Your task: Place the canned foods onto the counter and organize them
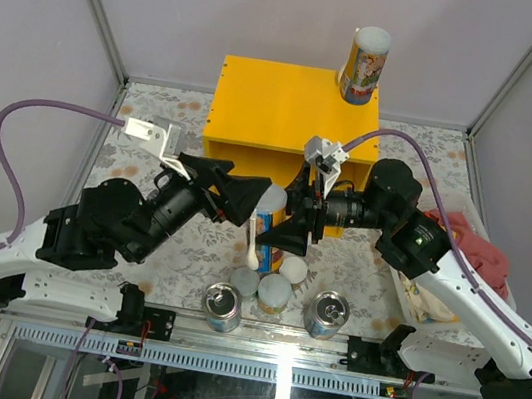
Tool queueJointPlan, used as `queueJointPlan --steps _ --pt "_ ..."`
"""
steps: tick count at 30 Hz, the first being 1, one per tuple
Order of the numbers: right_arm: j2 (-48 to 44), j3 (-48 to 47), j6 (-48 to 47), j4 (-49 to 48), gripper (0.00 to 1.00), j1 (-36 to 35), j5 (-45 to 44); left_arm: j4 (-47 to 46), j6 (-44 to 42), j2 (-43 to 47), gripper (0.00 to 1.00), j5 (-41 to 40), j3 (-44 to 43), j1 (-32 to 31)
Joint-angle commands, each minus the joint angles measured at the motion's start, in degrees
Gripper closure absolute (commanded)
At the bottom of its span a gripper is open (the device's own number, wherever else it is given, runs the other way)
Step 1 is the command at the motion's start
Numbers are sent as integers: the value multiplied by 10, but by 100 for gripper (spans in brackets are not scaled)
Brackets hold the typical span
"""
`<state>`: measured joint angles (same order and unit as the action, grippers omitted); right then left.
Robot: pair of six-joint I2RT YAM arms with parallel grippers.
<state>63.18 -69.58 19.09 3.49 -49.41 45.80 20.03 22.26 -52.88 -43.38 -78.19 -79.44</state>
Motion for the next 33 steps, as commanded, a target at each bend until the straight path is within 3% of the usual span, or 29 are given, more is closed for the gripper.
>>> queueJointPlan --steps 1,5,17,33 --pt "-5 -74 -24 -38 97 -3 -20 -70 13 33 12 -85 27 -2" --pt "5 -95 -36 -26 97 -3 -36 -81 14 51 12 -125 40 -2" --pt "93 -264 -128 61 97 -3 -134 33 86 52 12 -220 29 -2" --pt "214 -385 -153 6 97 55 -249 145 172 115 12 -219 74 -2"
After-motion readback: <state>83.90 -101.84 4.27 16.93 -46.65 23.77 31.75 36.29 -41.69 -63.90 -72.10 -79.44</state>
